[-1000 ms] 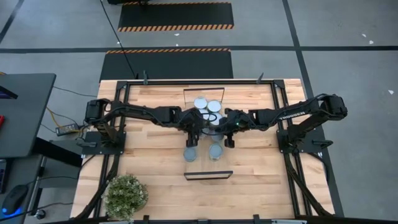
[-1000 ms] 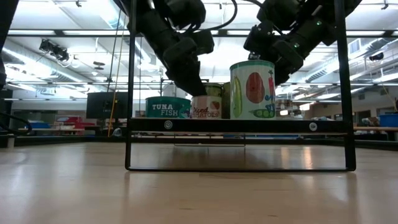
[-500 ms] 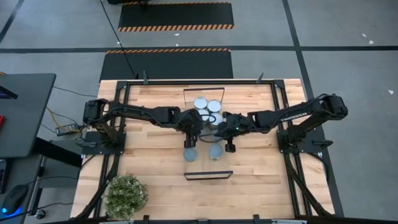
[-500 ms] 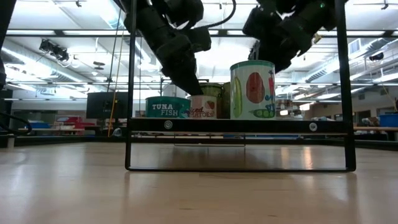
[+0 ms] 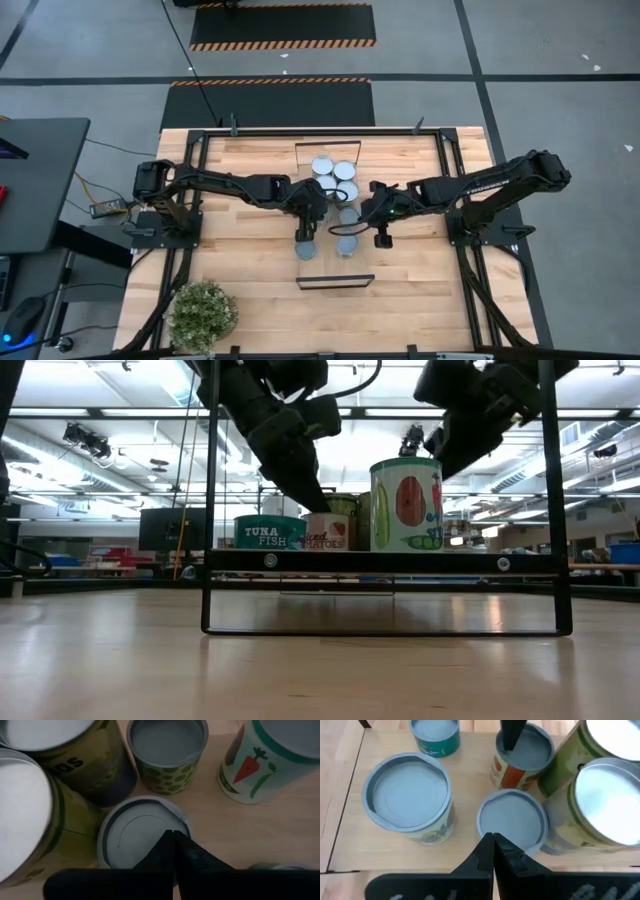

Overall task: Pick and place cans onto a shelf
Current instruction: Adjust the cans on the shelf

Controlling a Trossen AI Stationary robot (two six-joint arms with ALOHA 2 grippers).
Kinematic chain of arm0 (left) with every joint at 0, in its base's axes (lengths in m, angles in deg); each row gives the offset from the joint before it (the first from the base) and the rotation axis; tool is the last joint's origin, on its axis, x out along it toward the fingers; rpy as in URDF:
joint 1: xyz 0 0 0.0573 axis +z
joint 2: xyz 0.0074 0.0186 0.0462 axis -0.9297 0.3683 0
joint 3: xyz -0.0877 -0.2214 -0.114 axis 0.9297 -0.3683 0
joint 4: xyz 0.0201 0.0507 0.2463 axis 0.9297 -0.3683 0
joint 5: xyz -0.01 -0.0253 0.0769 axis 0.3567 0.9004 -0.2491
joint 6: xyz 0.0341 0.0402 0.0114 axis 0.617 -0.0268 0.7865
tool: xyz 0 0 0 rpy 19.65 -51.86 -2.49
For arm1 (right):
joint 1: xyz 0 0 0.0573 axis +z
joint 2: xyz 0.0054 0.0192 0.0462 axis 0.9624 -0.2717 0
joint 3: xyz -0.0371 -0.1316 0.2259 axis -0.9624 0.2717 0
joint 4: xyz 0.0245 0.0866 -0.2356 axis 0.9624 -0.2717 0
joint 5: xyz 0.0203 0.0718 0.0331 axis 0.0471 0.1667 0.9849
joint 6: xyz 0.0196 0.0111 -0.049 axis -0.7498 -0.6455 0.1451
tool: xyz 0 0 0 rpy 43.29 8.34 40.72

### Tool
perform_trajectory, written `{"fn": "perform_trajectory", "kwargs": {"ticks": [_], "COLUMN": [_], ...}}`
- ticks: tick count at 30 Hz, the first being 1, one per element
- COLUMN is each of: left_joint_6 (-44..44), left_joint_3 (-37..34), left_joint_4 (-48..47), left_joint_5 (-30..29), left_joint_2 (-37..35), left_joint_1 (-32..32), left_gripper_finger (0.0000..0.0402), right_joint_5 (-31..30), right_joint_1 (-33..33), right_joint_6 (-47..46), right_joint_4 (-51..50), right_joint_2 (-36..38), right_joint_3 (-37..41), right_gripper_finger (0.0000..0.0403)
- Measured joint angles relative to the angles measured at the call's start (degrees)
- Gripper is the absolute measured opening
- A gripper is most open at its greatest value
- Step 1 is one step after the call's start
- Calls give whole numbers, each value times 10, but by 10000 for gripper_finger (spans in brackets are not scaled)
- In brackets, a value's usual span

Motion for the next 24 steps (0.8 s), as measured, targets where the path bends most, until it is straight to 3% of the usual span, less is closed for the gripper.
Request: {"fn": "perform_trajectory", "kwargs": {"ticks": [6,13,24], "left_joint_6": [3,3,7], "left_joint_3": [0,0,0], "left_joint_4": [-4,0,7], "left_joint_5": [6,15,15], "left_joint_2": [0,0,-1], "left_joint_1": [0,-1,-6], "left_gripper_finger": [7,7,7], "right_joint_5": [29,45,51], "right_joint_1": [0,-3,-33], "right_joint_6": [-25,-29,-11], "right_joint_4": [41,162,196], "right_joint_2": [6,3,-9], "right_joint_3": [64,126,130], "right_gripper_finger": [5,5,5]}}
